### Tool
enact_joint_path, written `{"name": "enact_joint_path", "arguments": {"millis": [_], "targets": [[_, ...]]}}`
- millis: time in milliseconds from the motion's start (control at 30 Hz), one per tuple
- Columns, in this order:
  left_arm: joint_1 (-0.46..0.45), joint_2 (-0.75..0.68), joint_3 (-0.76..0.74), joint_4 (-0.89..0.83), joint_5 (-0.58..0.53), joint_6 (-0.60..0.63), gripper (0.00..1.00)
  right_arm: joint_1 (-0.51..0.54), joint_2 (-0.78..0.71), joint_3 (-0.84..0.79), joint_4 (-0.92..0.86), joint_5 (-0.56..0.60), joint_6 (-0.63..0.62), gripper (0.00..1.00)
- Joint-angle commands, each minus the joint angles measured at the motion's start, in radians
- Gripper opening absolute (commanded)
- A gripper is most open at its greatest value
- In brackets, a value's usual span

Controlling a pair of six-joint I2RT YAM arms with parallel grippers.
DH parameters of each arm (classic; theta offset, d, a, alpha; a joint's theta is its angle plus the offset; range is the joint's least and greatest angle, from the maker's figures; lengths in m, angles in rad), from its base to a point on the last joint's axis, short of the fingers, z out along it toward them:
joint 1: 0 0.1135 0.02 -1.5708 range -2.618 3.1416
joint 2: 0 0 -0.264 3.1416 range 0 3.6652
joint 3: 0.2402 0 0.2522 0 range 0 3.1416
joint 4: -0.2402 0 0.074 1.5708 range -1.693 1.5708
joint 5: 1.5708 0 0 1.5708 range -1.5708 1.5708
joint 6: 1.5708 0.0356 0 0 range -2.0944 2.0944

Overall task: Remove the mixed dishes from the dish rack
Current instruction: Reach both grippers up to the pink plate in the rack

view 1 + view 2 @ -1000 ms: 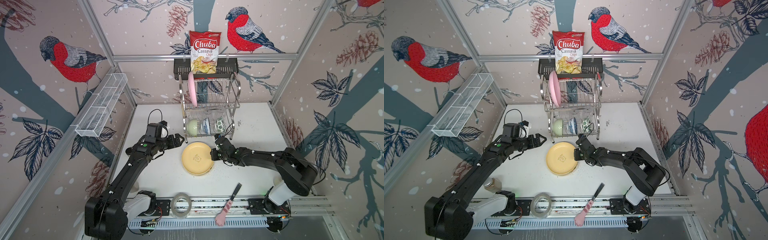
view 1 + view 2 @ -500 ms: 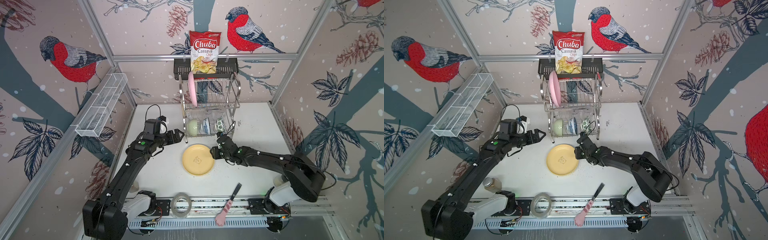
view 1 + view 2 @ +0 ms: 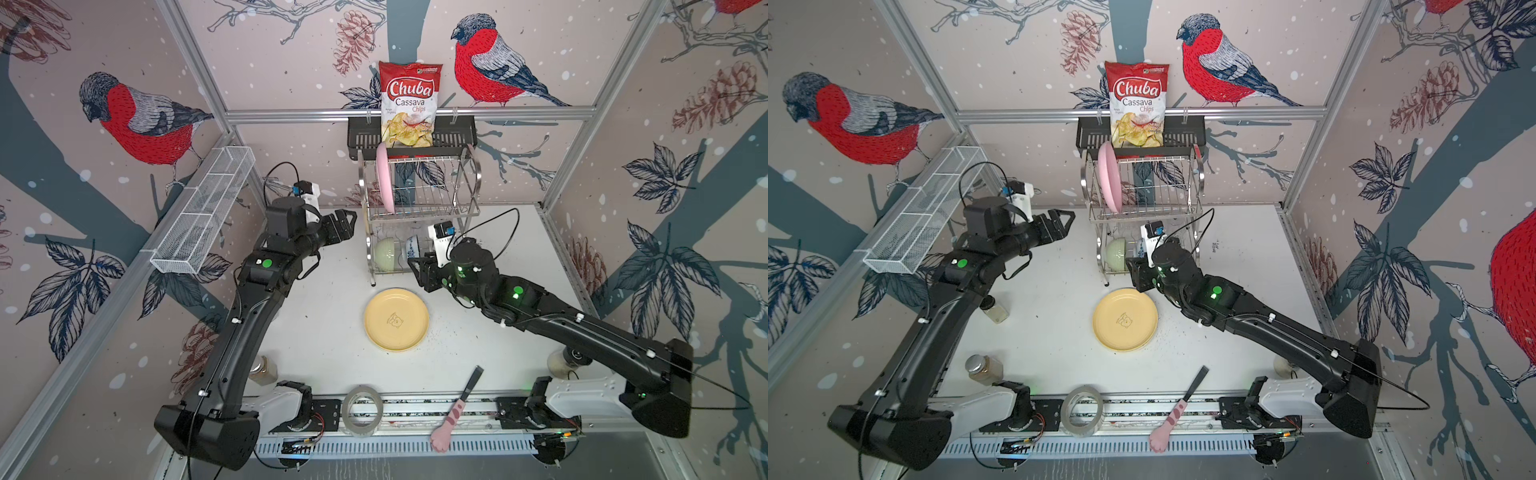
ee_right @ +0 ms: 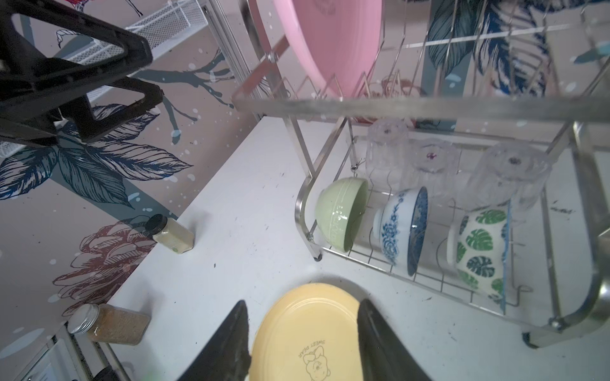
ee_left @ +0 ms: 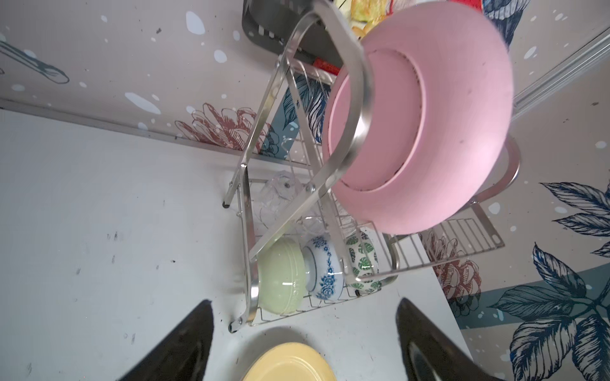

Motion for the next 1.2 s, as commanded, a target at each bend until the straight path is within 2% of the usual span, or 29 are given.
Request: {"name": "enact_joint_path", "arguments": {"millis": [0, 200, 500, 833, 1000, 1167], "targets": [[0.003, 0.049, 0.075, 0.017, -0.025, 0.023, 0.86, 0.000, 0.031, 0.077, 0.016, 0.025, -0.089, 0.55], [0.003, 0.148, 0.179, 0.005, -0.022, 0.032, 0.82, -0.032, 0.158, 0.261, 0.039, -0.024, -0.158, 0.56], [0.003, 0.271, 0.303, -0.020, -0.016, 0.058, 0.77, -0.151, 0.380, 0.560, 0.005, -0.157, -0.171, 0.56], [0.003, 0.398, 0.409, -0.033, 0.028, 0.064, 0.61, -0.203, 0.577, 0.801, -0.043, -0.206, -0.179, 0.56], [0.003, 0.415, 0.410, -0.021, 0.027, 0.069, 0.48, -0.223, 0.663, 0.893, -0.052, -0.257, -0.185, 0.47], [0.003, 0.425, 0.419, -0.013, 0.033, 0.069, 0.33, -0.223, 0.735, 0.981, -0.082, -0.286, -0.192, 0.31]]}}
